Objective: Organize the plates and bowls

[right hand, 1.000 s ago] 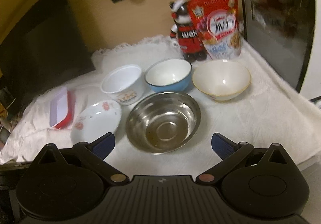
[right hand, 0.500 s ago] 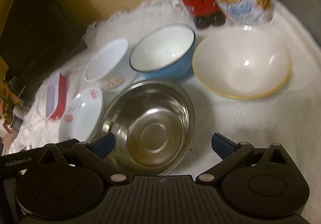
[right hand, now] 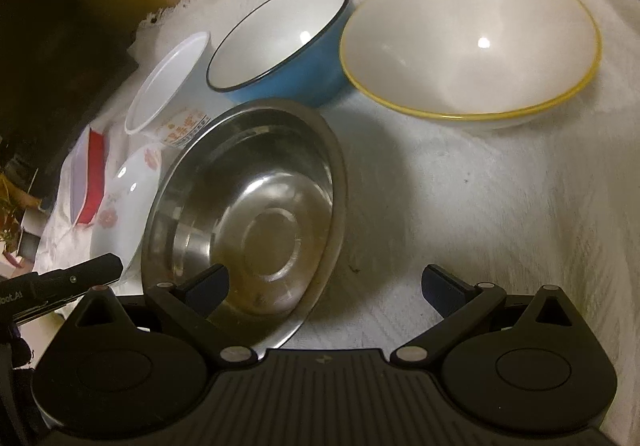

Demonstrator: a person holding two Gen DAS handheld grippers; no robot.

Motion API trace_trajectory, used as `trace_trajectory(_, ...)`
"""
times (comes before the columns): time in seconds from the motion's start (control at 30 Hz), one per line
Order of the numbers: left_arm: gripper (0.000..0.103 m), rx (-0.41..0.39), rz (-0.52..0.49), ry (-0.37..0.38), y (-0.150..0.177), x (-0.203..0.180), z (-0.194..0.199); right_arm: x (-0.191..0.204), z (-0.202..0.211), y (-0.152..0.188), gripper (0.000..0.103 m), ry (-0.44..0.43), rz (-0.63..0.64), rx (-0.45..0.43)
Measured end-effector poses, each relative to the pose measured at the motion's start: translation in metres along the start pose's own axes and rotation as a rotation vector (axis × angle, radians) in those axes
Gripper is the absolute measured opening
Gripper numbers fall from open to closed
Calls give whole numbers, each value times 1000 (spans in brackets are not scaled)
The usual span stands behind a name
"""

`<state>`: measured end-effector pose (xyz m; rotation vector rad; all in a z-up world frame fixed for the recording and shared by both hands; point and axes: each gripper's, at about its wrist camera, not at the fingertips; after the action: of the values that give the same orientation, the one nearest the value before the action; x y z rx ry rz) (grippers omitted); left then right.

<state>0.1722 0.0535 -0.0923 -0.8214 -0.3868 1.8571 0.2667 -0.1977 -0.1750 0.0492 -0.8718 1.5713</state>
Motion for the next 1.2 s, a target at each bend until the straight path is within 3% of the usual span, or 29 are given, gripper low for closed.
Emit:
trace_trajectory(0.1, 15, 14, -24, 28, -2, -3, -7, -1, 2, 2, 103, 6, -14, 2)
trace_trajectory(0.33, 15, 1, -55, -7, -11, -2, -26, 3, 0, 4, 103, 27, -6, -7)
trace_trajectory(0.43, 15, 13, -74, -8, -15, -4, -37, 18, -5, 8, 103, 67, 110, 15)
trace_trajectory(0.5, 15, 26, -79, -11, -16, -4, -42, 28, -7, 11, 95, 101, 185, 36)
trace_trajectory(0.53, 15, 28, -83, -8, -17, -5, -44, 31, -4, 12, 86, 105, 198, 26)
trace_trajectory(0.63, 15, 41, -106, -5, -19, -7, -50, 40, 17, 13, 86, 96, 226, -90)
trace_trajectory(0.73, 17, 57, -111, 0, -20, -7, -59, 45, 25, 6, 81, 146, 237, -189)
trace_trajectory(0.87, 28, 77, -107, 17, -19, -9, -70, 40, 9, -6, 53, 207, 204, -163)
trace_trajectory(1.03, 31, 101, -81, 60, -18, -10, -74, 36, -11, -10, 39, 192, 180, -106)
trace_trajectory(1.2, 33, 95, -93, 56, -17, -5, -50, 52, -2, -3, 41, 184, 203, -95)
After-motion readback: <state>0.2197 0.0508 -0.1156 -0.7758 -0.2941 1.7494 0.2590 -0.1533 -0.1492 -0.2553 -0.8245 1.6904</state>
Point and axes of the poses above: each gripper's, at about its wrist camera, not at the fingertips, and z roughly against the way its jaws point, x to its left, y to its underside, and after that the axes turned 7 degrees about -x, right-handed
